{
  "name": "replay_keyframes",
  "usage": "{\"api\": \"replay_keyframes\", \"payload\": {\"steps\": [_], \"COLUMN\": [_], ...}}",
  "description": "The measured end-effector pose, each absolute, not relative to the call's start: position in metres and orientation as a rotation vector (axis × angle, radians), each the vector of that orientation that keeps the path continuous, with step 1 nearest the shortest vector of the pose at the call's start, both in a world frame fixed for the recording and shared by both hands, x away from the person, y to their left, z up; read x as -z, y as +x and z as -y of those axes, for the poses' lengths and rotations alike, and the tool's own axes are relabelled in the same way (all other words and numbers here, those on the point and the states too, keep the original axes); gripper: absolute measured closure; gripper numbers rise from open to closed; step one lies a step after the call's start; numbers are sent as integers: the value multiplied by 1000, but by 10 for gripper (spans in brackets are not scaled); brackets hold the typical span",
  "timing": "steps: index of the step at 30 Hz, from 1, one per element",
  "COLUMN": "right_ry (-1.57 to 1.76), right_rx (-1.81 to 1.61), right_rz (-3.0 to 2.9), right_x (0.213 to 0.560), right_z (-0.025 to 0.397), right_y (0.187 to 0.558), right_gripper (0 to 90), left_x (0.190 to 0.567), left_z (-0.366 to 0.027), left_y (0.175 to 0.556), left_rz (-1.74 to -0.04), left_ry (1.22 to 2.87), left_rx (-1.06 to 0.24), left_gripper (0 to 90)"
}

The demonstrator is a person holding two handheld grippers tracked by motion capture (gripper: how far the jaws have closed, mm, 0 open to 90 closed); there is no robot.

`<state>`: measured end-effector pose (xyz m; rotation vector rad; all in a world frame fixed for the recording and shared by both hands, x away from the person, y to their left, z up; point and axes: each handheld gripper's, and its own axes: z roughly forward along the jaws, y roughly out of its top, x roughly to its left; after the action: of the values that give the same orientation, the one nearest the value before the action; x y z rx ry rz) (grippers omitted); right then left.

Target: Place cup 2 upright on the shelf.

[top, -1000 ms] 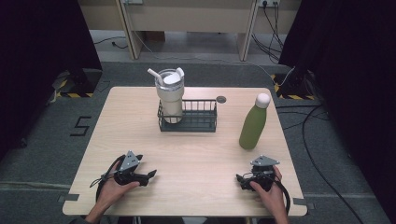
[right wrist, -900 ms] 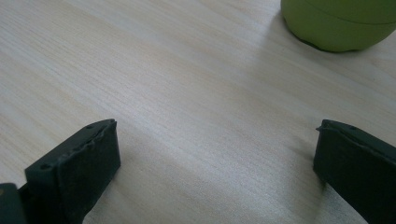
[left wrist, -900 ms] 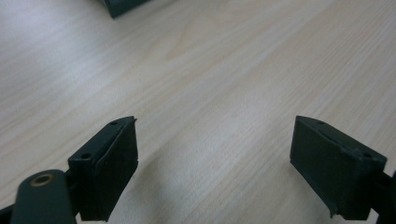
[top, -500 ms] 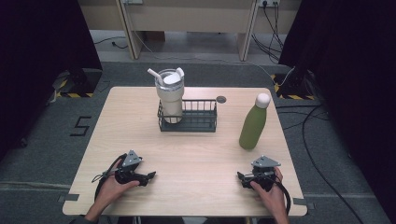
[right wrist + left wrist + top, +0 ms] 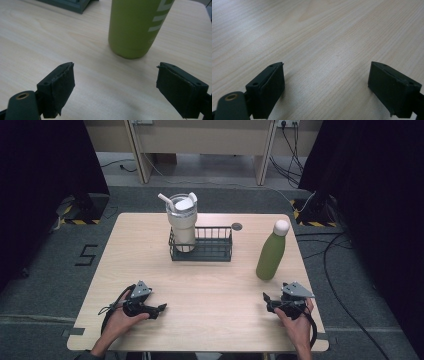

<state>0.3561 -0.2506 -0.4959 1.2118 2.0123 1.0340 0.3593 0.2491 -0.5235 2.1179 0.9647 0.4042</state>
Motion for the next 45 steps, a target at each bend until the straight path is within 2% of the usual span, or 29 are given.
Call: {"api": "replay_keyframes", "payload": {"steps": [45], "right_ry": [1135], "right_rx": [-1138], "right_rz": [-1889], "right_x": [474], "right_z": [252], "right_y": [404], "right_gripper": [159], "left_x": [524], "left_z": [-249], "left_y": [359], "left_rz": [-967], "left_ry": [2118], "left_rx": [-408], "left_gripper": [129]}}
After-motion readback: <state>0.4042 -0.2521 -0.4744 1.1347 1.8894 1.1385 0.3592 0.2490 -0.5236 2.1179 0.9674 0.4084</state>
